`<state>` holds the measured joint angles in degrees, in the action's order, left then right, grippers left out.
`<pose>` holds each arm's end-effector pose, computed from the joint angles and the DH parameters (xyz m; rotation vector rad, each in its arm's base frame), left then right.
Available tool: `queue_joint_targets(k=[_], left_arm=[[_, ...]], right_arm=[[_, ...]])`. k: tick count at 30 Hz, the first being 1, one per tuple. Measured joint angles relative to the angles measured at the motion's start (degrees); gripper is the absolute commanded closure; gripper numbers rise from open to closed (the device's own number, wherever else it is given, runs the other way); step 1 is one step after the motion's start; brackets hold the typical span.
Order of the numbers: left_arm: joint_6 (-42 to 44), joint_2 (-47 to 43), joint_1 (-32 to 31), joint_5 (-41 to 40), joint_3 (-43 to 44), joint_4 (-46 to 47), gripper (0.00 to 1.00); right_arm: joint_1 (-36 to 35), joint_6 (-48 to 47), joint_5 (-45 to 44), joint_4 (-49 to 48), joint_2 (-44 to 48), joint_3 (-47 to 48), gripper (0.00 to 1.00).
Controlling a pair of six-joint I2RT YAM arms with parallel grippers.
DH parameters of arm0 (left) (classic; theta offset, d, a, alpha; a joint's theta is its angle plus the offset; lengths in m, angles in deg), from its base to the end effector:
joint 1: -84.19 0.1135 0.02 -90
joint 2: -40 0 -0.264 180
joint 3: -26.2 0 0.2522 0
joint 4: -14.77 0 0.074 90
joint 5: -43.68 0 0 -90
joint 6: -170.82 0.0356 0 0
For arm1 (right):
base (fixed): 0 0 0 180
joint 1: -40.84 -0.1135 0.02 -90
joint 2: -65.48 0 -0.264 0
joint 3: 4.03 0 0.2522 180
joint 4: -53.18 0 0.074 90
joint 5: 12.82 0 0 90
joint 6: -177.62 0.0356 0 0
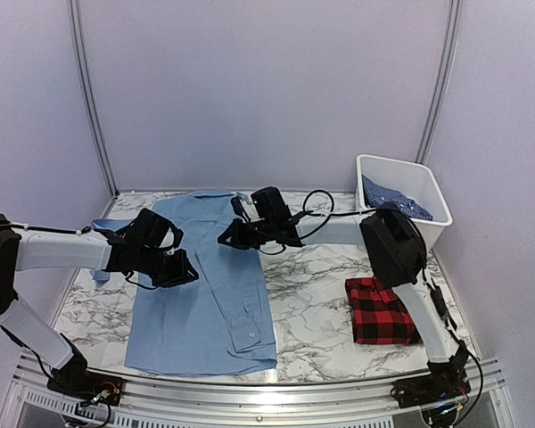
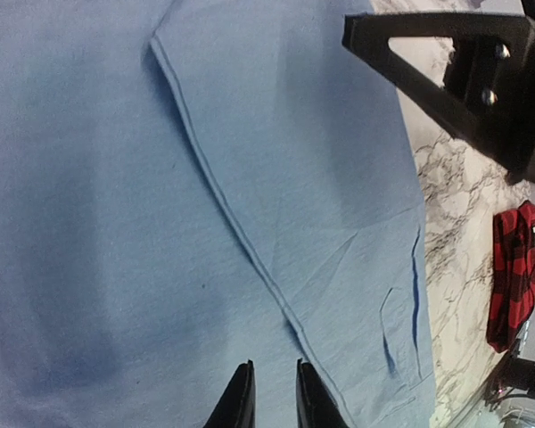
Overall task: Fold and stack the long sleeve shirts
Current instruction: Move the 1/3-folded shirt to the center of the board.
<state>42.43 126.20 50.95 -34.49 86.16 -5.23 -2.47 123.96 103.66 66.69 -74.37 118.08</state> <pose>0.2503 -0.1727 0.1868 -0.0085 2.5223 -0.8040 0.3911 0.3905 0.1520 -0.4483 2.2999 1.2572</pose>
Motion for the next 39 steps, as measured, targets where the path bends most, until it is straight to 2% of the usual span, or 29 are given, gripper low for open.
queue_joint_targets(k=[6, 16, 21, 31, 39], left_arm=[[-1.81, 0.13, -2.86, -1.38, -3.21, 0.68, 0.85], [-4.83, 7.43, -8.41, -3.76, -3.78, 5.92, 0.87], [-6.45, 11.28, -11.76, -4.42, 0.07, 7.63, 0.87], [-9.66, 21.99, -18.51, -4.37, 12.24, 8.98, 0.88], [-10.73, 26.53, -20.74, -3.89, 19.04, 8.39, 0.87]], right_arm=[[0.0, 4.59, -1.62, -4.07, -5.14, 0.68, 0.93], [0.59, 5.68, -5.07, -1.38, -7.41, 3.39, 0.95], [1.64, 5.2, -5.33, -1.77, -6.86, 1.84, 0.95], [8.11, 1.79, -4.35, -3.15, 0.28, -9.77, 0.95], [13.79, -2.38, -3.21, -2.75, 3.02, -13.68, 0.9]])
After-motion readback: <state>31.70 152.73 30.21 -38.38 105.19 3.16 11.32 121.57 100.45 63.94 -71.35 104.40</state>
